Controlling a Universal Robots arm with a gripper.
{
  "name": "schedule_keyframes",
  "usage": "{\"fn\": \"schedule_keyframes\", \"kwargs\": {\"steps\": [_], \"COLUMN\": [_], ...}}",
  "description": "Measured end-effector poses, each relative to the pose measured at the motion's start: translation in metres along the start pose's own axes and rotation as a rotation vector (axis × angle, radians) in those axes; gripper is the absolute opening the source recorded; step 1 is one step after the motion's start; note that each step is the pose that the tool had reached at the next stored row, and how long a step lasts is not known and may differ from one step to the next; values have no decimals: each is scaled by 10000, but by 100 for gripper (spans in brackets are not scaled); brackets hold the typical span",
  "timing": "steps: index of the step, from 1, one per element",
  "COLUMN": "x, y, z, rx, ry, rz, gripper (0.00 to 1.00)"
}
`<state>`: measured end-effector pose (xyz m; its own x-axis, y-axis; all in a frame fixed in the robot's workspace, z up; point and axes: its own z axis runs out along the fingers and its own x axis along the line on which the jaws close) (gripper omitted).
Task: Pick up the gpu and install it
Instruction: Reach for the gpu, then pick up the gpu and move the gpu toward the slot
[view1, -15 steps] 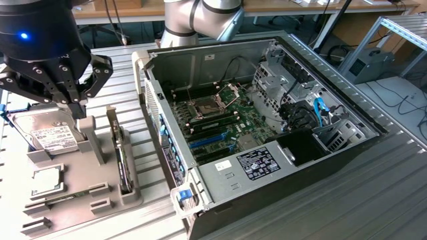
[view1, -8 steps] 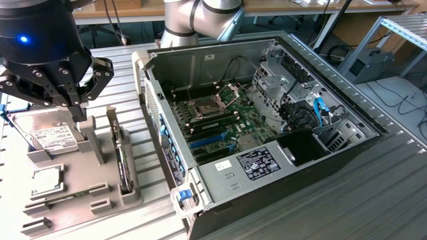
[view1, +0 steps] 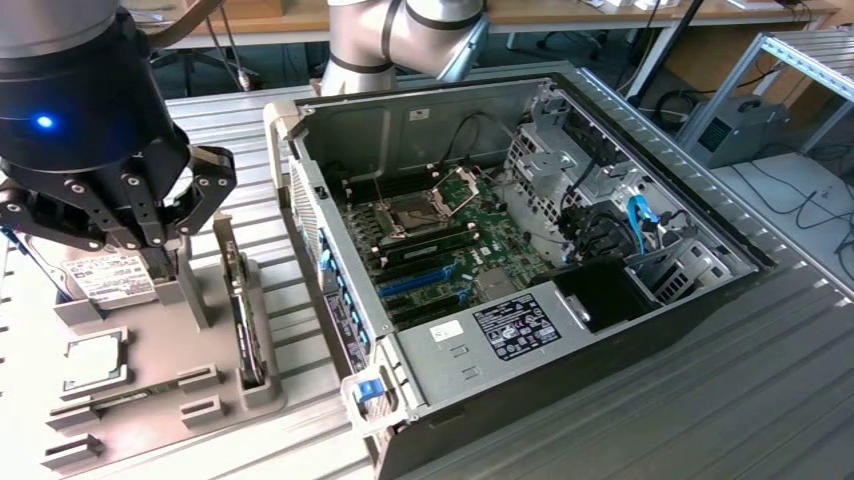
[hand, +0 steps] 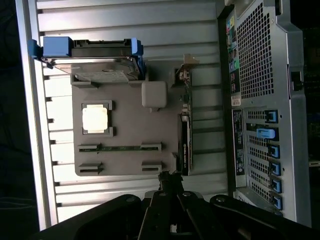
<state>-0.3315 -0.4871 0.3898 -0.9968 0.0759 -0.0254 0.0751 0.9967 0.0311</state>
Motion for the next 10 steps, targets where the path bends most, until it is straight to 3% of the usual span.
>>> {"fn": "schedule_keyframes", "kwargs": {"steps": [6, 7, 8, 10], "x": [0, 0, 0, 0], "y": [-2, -2, -2, -2], "z": [0, 0, 0, 26], "rx": [1, 1, 1, 1], "ry": [0, 0, 0, 0], "rz": [1, 0, 0, 0], "gripper": [11, 24, 48, 48]}}
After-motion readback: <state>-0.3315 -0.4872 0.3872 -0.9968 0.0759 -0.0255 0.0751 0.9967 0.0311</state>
